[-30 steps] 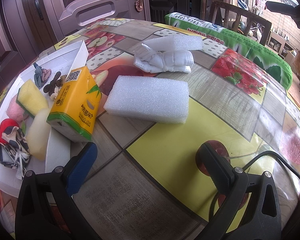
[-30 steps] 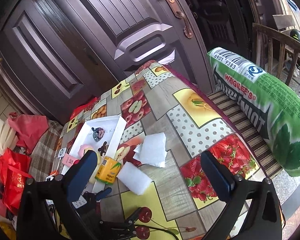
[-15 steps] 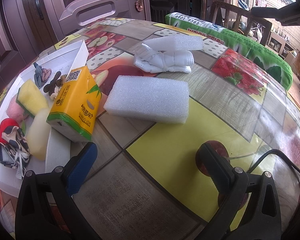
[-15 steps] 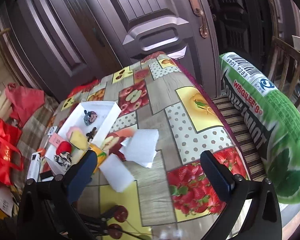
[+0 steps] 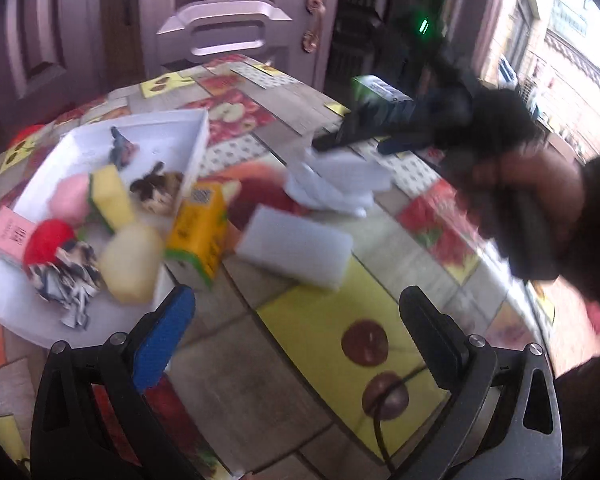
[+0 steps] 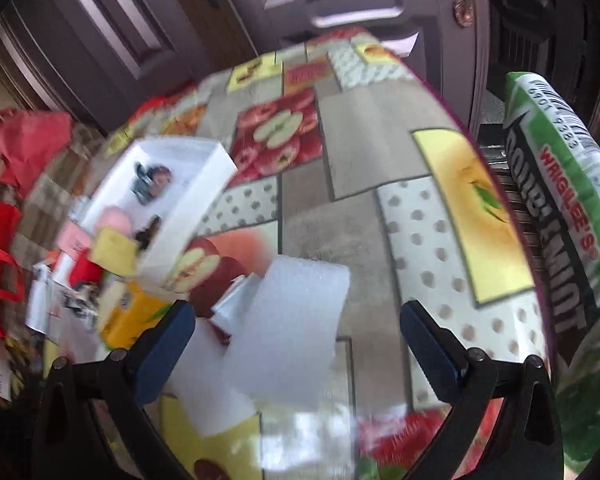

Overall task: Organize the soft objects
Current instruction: 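Grasp the white foam block with right tool while left tool approaches the white tissue, then grasp the second white foam block with left tool while right tool holds its block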

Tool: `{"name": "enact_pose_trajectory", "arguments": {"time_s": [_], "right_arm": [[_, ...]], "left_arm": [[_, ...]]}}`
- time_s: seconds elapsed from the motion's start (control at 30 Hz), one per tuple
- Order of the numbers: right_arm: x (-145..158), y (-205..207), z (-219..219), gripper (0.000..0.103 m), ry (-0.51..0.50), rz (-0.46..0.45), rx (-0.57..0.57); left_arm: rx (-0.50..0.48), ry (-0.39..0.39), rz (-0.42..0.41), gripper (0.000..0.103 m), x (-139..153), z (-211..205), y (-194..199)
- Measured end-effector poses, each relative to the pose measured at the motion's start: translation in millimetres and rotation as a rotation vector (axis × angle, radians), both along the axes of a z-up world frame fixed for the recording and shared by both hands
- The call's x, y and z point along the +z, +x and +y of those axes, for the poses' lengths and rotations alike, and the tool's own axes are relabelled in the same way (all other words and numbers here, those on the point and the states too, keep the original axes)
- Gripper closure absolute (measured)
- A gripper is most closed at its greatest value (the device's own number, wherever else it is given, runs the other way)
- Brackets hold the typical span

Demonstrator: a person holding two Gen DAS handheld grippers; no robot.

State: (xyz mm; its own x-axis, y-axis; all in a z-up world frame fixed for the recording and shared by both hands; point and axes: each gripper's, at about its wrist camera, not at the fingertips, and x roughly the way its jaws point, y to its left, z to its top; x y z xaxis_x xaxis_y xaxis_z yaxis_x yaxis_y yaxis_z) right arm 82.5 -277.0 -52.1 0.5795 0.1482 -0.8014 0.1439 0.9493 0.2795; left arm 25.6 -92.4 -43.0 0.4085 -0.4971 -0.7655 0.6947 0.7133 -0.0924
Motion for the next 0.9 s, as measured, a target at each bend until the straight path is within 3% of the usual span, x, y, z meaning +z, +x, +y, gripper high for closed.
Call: {"name": "enact_pose_trajectory", "arguments": {"time_s": [0.03,0.07,0.1,0.2,0.43,0.6,0.7,0.8,0.9], "right_arm": [[-5,6,4,0.019,-0.015,0.02,0.009],[-9,10,6,0.033,-0.028,0.04,0.018],[-14,13,8,0.042,-0.032,0.06,0.031],[-15,7,4,0.046,-0.009,0.041,0.056],[-1,-39,-37,0.048,0.065,-0.057,-0.006],[5,-63,-61,0.048,0.126,-0.097,-0.059],[10,-68,-66,0.048,0.147,-0.124,-0.078],[15,-73,-68,0.048,0.164,-0.142,-0.084],[20,-79,-71,0.048,0.181,-0.156,-0.087]], "left_arm": [[0.006,0.0,0.005,0.001,1,-3,3],[0.013,0.009,0.017,0.001,0,-9,7],[0.016,0.018,0.029,0.001,-2,-14,10],[0.019,0.041,0.061,0.001,-9,-30,16],[0.075,0.095,0.086,0.001,-19,-62,46],[-0.006,0.206,0.021,0.001,-30,-91,60],[0.009,0.23,0.058,0.001,-41,-98,76],[0.007,0.24,0.168,0.001,-53,-98,83],[-0.076,0.219,0.24,0.001,-53,-96,61]]}}
